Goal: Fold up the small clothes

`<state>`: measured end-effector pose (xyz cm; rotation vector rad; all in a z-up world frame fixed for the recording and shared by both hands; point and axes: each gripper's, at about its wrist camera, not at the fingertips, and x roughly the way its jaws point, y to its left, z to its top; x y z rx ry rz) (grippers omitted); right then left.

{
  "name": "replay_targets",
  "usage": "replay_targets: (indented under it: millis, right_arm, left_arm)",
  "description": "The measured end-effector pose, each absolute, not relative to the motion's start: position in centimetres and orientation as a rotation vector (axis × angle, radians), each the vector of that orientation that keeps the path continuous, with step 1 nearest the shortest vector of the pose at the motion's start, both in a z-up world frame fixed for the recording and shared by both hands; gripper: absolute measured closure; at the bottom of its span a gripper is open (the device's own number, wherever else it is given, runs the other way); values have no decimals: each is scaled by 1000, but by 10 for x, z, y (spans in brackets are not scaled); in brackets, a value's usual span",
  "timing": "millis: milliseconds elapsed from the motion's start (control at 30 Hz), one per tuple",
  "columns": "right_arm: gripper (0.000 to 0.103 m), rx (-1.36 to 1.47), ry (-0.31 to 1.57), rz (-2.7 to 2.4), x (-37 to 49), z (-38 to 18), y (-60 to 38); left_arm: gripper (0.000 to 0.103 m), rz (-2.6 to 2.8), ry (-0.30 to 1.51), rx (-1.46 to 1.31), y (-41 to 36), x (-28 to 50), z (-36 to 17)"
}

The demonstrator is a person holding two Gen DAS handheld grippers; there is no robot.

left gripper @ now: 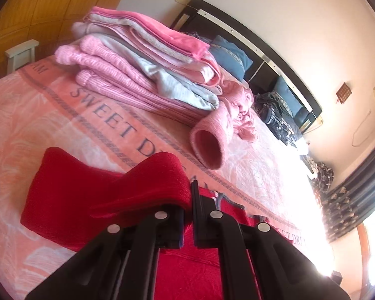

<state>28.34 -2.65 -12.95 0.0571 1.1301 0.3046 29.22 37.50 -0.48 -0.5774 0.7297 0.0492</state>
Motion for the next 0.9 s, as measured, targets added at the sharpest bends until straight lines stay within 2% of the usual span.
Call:
replay_targets:
  millis: [367,667,800,900]
  right_arm:
    - [47,80,1176,283,285,-140,-39]
    - [47,92,1176,268,286,-139,-47]
    - [47,93,1174,257,287,-139,-50]
    - [47,92,1174,246,287,-139,-53]
  left_arm:
    - [99,-115,785,-552,277,318,-27]
    - [99,-158,828,-545,235,326,-55]
    - [99,-209,847,-486,209,325,-64]
    - [99,-266,933,-377,181,332,-78]
